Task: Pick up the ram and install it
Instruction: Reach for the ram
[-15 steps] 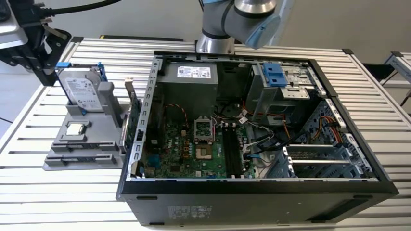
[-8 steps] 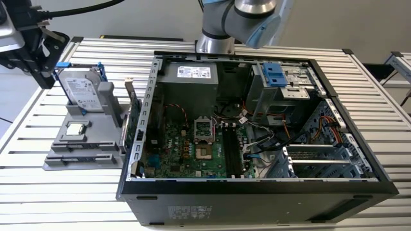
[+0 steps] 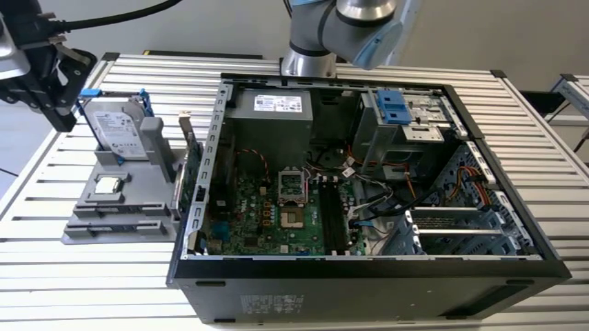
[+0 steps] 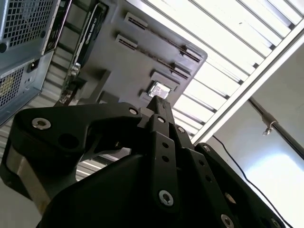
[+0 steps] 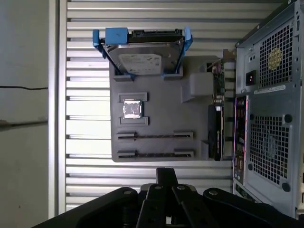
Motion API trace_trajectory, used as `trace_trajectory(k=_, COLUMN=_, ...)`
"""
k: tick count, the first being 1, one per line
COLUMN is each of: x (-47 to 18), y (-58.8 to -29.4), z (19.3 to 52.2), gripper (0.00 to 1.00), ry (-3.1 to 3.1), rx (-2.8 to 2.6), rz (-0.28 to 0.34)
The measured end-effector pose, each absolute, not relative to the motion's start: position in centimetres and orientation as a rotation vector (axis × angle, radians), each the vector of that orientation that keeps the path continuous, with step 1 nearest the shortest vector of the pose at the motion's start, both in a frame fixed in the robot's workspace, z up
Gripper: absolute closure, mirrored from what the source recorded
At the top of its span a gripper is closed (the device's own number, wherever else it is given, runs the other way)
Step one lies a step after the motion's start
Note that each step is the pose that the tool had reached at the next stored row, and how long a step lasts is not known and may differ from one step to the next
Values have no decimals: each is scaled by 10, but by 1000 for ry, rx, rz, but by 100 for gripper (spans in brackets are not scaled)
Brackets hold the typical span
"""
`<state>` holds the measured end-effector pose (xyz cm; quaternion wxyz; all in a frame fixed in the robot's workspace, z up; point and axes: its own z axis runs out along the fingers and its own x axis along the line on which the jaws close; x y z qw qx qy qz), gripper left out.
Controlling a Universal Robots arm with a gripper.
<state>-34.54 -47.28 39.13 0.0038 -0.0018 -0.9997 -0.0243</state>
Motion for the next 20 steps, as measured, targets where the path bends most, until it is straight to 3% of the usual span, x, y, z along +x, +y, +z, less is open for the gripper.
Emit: trace_trajectory(k=20, x=-345, y=-480, z=391, gripper=100, ry=-3133, rx=-6, rz=-76)
